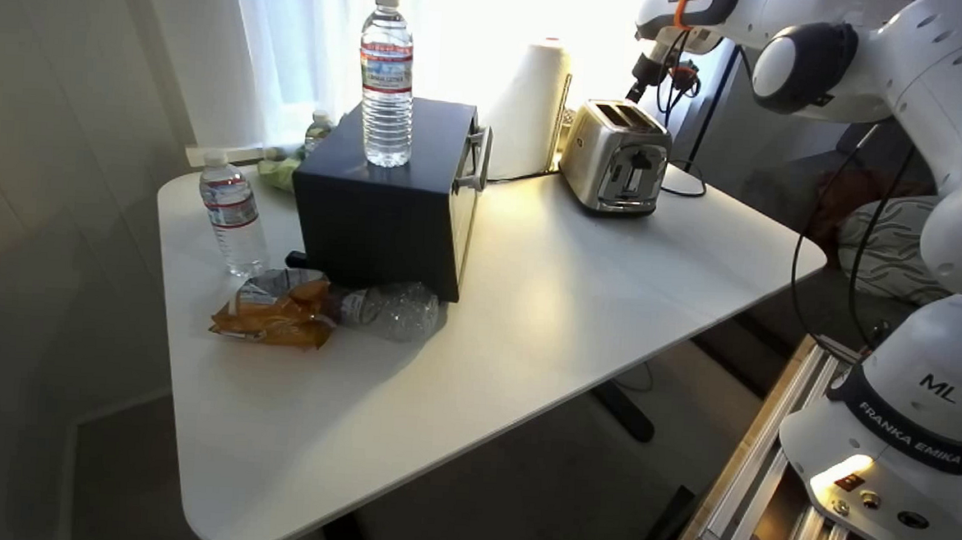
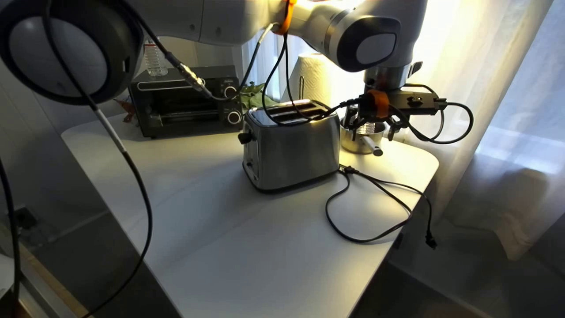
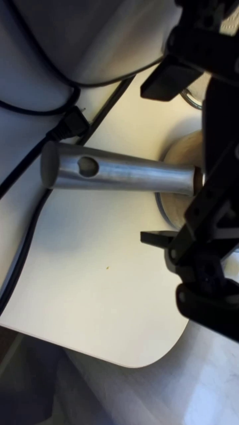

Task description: Move the pot to the right

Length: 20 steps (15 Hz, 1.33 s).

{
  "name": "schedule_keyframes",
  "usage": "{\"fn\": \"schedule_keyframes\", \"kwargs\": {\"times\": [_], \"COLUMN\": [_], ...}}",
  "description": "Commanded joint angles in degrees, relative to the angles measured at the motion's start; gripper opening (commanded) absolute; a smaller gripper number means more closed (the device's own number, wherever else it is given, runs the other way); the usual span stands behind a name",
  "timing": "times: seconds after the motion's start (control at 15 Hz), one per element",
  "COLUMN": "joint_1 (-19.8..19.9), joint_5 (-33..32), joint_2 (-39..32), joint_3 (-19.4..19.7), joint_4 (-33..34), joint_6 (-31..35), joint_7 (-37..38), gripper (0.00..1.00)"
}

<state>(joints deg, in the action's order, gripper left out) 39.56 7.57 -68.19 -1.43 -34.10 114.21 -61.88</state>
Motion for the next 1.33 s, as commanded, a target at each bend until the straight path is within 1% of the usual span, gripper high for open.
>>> {"fn": "schedule_keyframes", "kwargs": {"times": [0.0,0.07,0.13,0.2,0.27,0.4,0.53,0.6,0.8,0.87,1.27], "joint_1": [0.78,0.72,0.71,0.70,0.67,0.63,0.64,0.57,0.55,0.60,1.97], "joint_5": [0.28,0.10,0.01,-0.04,-0.18,-0.48,-0.91,-1.30,-1.92,-1.84,-1.83], "joint_2": [-5.05,-5.72,-6.27,-6.82,-7.24,-8.00,-4.97,-5.40,-5.76,-5.56,-4.86], "joint_3": [-1.00,-0.87,-0.82,-0.81,-0.67,-0.46,-0.08,0.31,0.87,0.85,1.23], "joint_4": [8.35,9.39,10.43,11.33,12.12,13.51,7.82,8.48,9.37,9.29,9.20], "joint_6": [-3.45,-3.90,-4.70,-5.29,-6.00,-7.07,-5.17,-5.68,-5.50,-5.53,-5.38], "joint_7": [-1.38,-1.26,-1.05,-0.99,-0.67,-0.54,-0.31,-0.03,0.36,0.74,1.05], "gripper": [1.00,0.91,0.74,0.68,0.59,0.46,0.32,0.24,0.05,0.08,0.08]}}
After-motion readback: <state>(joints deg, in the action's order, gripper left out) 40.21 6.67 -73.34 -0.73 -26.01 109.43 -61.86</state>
